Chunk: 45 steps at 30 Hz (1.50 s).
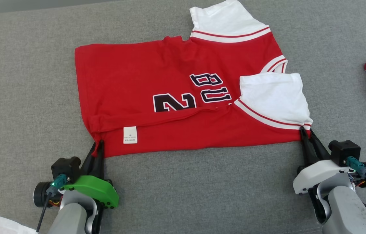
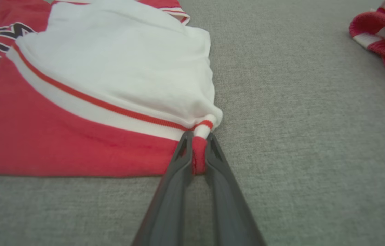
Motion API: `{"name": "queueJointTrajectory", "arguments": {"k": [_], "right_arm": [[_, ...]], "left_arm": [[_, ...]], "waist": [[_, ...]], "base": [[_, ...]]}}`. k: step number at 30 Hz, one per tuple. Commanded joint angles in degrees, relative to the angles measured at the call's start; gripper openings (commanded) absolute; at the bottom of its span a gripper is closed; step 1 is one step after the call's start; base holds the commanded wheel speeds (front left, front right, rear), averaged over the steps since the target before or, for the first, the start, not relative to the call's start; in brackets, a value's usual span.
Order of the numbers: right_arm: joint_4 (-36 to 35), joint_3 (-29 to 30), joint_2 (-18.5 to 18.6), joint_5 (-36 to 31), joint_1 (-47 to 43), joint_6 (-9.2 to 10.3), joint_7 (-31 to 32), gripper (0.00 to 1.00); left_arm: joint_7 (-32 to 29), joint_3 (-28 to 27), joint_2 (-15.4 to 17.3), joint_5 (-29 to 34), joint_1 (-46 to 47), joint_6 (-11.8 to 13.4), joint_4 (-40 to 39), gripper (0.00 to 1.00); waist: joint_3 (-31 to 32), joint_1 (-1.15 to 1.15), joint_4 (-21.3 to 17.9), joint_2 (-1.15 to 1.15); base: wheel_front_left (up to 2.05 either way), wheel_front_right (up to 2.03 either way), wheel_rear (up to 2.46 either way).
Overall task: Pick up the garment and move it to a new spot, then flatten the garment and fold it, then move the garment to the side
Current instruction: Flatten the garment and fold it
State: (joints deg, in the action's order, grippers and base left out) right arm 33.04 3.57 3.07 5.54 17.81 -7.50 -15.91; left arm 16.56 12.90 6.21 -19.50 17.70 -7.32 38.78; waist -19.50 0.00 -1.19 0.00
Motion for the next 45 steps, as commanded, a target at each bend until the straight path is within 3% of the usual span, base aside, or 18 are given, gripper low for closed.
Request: {"name": "queueJointTrajectory", "arguments": {"k": [1,11,18,27,37,38,39,40,45], "right_arm": [[1.11,-0.31,-0.25,0.46,-2.11,0.04,1.34,0.00],[-8.77,1.88,0.00,3.53,1.60,0.04,0.79,0.00],[-12.70,2.12,-0.04,3.99,5.44,0.05,0.79,0.00],[-9.67,-0.87,0.00,4.91,-5.87,0.05,0.79,0.00],[-6.04,-2.51,-0.01,5.83,-18.09,0.04,0.79,0.00],[-6.10,-2.01,0.01,5.65,-18.25,0.05,0.79,0.00],[-6.38,-1.59,-0.01,5.07,-18.17,0.04,0.79,0.48],[-6.87,-1.36,-0.05,4.61,-17.78,0.04,0.79,1.00],[-9.63,0.57,-0.07,2.14,-14.11,0.04,0.79,1.00]], "left_arm": [[-2.62,1.11,-0.22,-0.31,-2.98,-0.28,3.21,0.00],[-1.49,-5.35,-0.59,-1.48,-1.06,-0.24,-10.93,0.00],[-1.48,-9.03,-1.39,-0.72,0.18,-0.24,-18.72,0.00],[-1.48,-9.03,-2.78,0.63,-12.04,-0.24,-13.24,0.00],[-1.48,-5.38,-3.07,0.91,-21.87,-0.20,-5.83,0.00],[-1.48,-5.73,-3.05,0.95,-21.72,-0.08,-5.53,0.72],[-1.48,-6.14,-3.09,0.80,-21.12,-0.02,-5.17,1.00],[-1.48,-6.61,-3.08,0.82,-20.30,0.12,-5.36,1.00],[-1.48,-9.10,-3.12,1.58,-15.60,0.09,-7.42,1.00]], "waist": [[0.40,0.00,0.02,0.00],[4.76,0.00,0.26,0.00],[11.19,0.00,0.14,0.00],[17.65,0.00,0.67,0.00],[18.17,0.00,2.38,0.00],[18.01,0.00,2.45,0.00],[17.60,0.00,2.51,0.00],[17.27,0.00,2.56,0.00],[14.63,0.00,2.65,0.00]], "base": [[0.00,0.00,0.00],[0.00,0.00,0.00],[0.00,0.00,0.00],[0.00,0.00,0.00],[0.00,0.00,0.00],[0.00,0.00,0.00],[0.00,0.00,0.00],[0.00,0.00,0.00],[0.00,0.00,0.00]]}}
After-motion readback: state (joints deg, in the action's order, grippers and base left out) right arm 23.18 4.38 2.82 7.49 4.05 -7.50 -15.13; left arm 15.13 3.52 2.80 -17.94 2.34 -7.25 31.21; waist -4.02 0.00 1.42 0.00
